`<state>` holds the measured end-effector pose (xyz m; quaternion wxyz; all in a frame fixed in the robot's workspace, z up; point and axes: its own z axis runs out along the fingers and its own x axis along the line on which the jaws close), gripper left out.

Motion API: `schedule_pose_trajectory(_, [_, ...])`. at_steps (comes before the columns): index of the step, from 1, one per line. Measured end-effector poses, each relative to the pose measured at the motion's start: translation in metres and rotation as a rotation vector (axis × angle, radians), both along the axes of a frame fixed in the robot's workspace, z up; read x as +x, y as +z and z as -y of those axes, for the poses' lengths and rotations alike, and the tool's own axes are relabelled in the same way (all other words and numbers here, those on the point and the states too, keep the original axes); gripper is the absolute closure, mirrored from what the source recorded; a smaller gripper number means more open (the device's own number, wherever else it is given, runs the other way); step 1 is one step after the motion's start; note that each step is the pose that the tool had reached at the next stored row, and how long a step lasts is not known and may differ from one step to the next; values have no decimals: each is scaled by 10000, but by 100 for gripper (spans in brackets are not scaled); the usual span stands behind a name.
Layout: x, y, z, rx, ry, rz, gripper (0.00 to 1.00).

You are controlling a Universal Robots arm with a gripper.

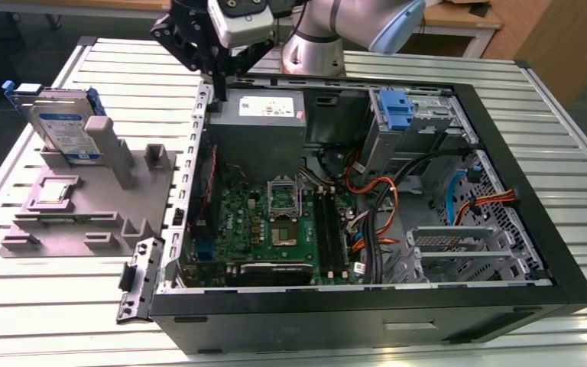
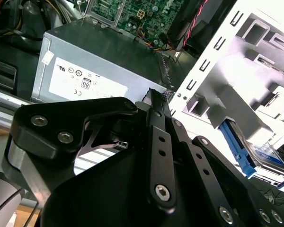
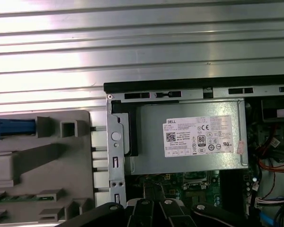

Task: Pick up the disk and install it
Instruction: 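Reach for the disk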

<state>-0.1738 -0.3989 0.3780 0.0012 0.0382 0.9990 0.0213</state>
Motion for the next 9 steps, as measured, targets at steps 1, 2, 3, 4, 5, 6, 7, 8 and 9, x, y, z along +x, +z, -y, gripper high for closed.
schedule_pose_trajectory(1, [-6, -1, 0, 0, 0, 0, 90])
schedule_pose_trajectory(2, [-15, -1, 0, -1, 1, -1, 90])
schedule_pose_trajectory(3, [-27, -1, 0, -1, 1, -1, 90])
schedule_pose_trajectory(4, [-42, -2, 0, 0, 0, 0, 90])
schedule_pose_trajectory(5, [-58, -3, 0, 0, 2, 0, 90])
schedule_pose_trajectory(6, [-75, -3, 0, 0, 1, 0, 90])
schedule_pose_trajectory(7, [-91, -4, 0, 0, 1, 0, 90])
schedule_pose_trajectory(8, [-107, -5, 0, 0, 0, 0, 90])
schedule_pose_trajectory(9, [-118, -6, 0, 0, 0, 0, 90])
